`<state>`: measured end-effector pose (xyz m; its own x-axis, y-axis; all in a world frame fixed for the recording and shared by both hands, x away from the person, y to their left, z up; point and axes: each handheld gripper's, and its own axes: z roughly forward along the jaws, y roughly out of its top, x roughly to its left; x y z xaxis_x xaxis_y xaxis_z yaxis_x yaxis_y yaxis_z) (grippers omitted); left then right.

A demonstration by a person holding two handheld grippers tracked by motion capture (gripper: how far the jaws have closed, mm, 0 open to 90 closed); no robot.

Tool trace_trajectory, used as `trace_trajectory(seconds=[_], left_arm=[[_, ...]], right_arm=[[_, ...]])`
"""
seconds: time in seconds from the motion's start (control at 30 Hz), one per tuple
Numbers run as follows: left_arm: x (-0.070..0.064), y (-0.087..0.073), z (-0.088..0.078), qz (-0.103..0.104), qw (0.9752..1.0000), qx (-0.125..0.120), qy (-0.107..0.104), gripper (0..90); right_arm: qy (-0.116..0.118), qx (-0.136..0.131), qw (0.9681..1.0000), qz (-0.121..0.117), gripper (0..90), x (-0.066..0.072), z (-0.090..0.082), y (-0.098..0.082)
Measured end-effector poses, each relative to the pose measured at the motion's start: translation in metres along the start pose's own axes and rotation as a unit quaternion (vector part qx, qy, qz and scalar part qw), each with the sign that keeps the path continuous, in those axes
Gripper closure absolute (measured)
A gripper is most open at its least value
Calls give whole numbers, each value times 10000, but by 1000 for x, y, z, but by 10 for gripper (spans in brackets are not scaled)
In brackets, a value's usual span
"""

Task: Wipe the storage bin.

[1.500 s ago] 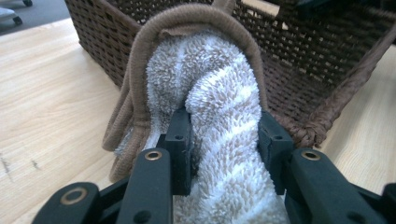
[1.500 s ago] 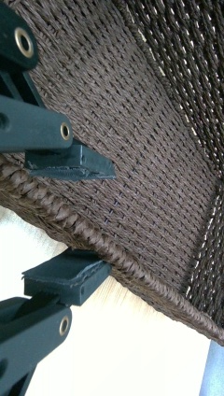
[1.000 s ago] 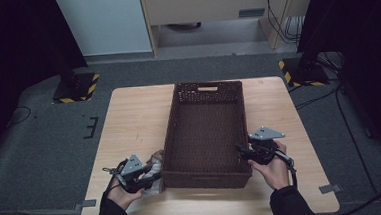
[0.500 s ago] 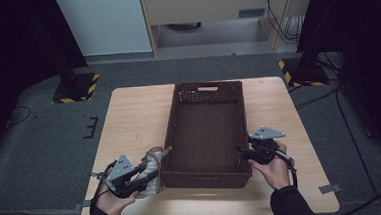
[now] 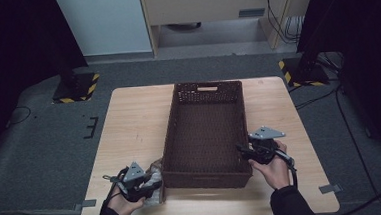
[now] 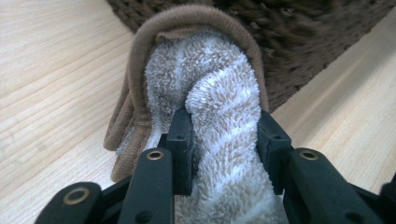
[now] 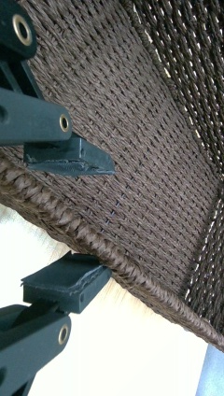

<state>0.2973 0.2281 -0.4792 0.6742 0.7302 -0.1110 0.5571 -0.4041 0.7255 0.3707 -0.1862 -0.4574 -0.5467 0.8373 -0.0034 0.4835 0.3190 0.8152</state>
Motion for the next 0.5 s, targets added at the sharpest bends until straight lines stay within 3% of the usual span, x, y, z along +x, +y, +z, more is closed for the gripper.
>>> trace_trajectory(seconds=[0.3,0.5], left_arm=[[-4,24,-39,25,9969,-790,-61,634],[-11,25,-30,66,9978,-660,-2,632]], right_arm=[[-4,8,10000,5,490,0,0,0],[0,12,10000,-1,490,0,0,0]])
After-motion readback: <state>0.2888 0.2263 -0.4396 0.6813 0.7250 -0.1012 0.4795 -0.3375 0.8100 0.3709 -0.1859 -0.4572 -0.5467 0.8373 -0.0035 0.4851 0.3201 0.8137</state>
